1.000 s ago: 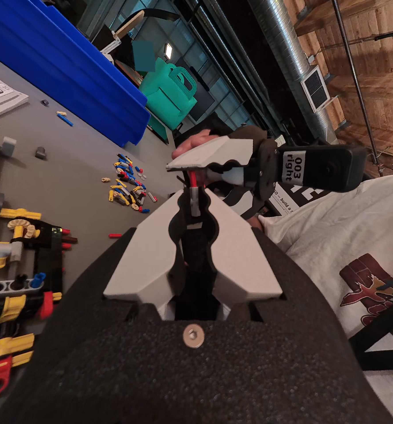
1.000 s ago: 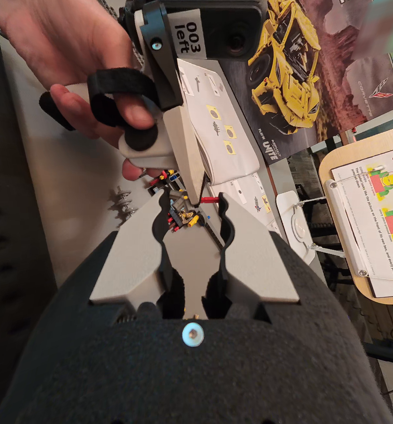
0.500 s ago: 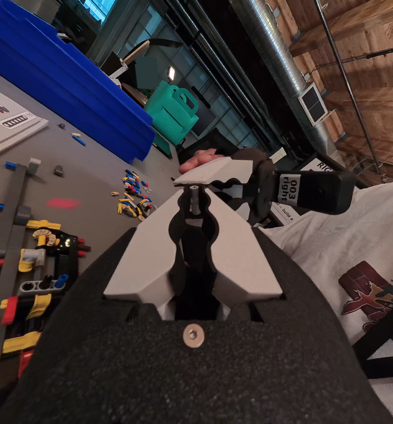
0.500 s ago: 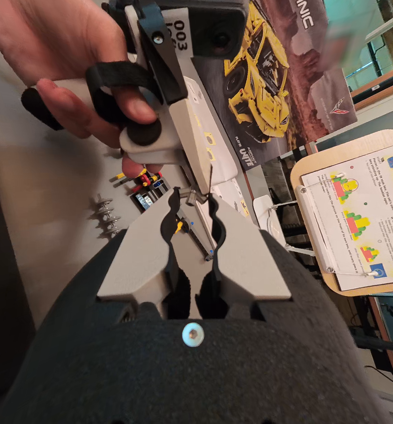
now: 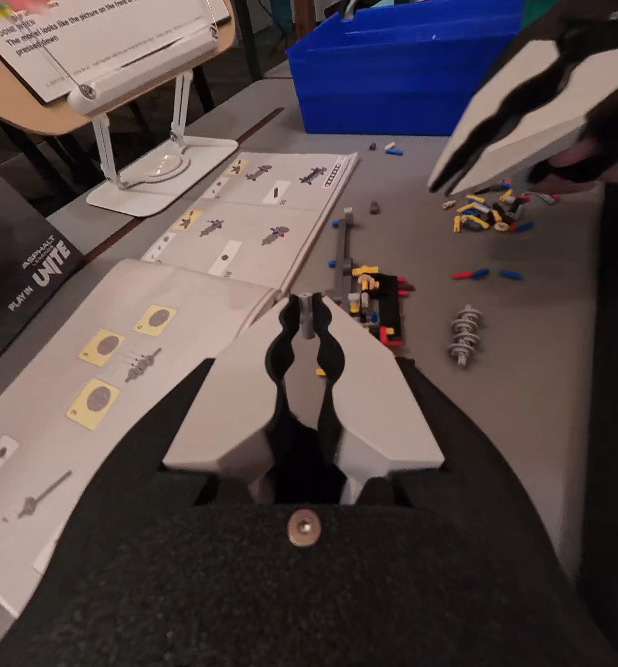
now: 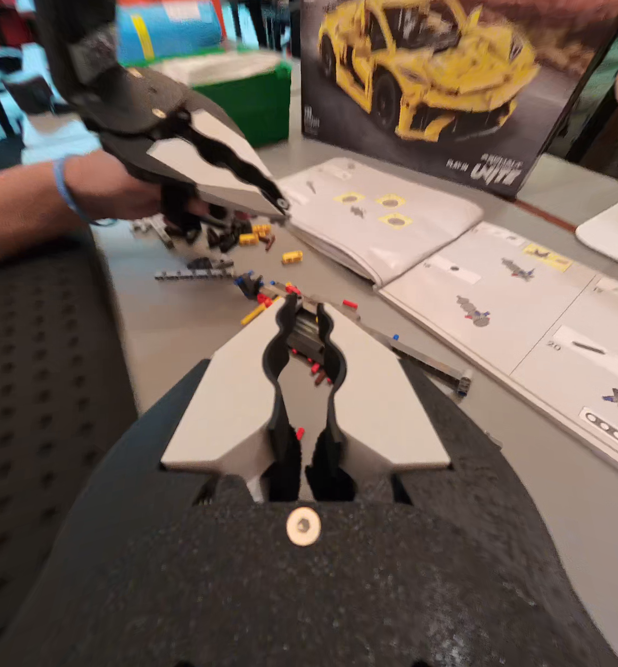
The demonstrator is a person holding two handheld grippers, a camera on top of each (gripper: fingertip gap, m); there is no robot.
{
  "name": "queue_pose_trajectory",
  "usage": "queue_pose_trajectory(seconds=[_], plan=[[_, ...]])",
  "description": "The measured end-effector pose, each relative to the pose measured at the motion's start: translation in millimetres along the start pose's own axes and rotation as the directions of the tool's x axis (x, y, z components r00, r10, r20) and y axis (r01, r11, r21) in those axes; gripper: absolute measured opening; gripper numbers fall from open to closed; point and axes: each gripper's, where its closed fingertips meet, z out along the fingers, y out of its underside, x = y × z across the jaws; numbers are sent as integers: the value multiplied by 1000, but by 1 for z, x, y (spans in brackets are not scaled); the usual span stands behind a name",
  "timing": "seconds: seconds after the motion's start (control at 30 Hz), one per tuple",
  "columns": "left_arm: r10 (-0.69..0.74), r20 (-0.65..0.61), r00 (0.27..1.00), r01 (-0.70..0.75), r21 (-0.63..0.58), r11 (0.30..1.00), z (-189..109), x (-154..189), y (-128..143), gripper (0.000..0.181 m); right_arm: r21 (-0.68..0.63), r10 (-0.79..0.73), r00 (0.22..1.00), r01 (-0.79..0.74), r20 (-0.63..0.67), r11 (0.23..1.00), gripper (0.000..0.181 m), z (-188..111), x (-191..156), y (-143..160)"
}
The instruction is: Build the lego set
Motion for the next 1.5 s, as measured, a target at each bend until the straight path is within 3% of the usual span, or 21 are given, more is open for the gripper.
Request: queue_pose_trajectory(seconds=[0.17, 0.33, 0.43, 0.6, 1.03, 1.13, 1.23, 1.33, 1.4, 1.5], plan=[[11, -12, 1000, -11, -9, 1000, -14, 35, 21, 5, -208, -89, 995, 98, 50, 973, 21, 30, 14, 4], [50, 4, 999, -49, -53, 997, -18, 54, 29, 6, -351, -104, 957, 199, 271, 915, 21, 73, 40, 15], [36, -16, 999, -36, -41, 998, -17, 67, 28, 6, -375, -168, 915, 311, 368, 873, 22, 94, 43, 30], [-49, -70, 996, 57, 117, 992, -24, 72, 3, 6, -366, -213, 864, 400, 455, 841, 20, 110, 45, 43], [6, 45, 999, -10, 90, 996, -8, 29, 5, 5, -369, -297, 807, 518, 510, 772, 2, 121, 50, 56], [67, 105, 992, -75, 68, 995, -2, 5, 2, 6, -350, -254, 849, 438, 464, 828, 2, 118, 49, 44], [187, 199, 962, -196, 26, 980, 3, -13, 2, 6, -166, -134, 890, 226, 436, 960, 1, 100, 28, -13], [348, 280, 895, -364, 6, 931, 3, -12, -3, 5, -52, 20, 892, 4, 452, 999, 1, 76, -1, -48], [457, 318, 831, -483, 4, 875, 1, -3, -9, 6, -15, 205, 867, -223, 455, 975, 1, 66, -15, -60], [524, 350, 776, -566, 23, 824, -1, 10, -19, 6, 84, 460, 769, -547, 443, 833, 1, 53, -26, -65]])
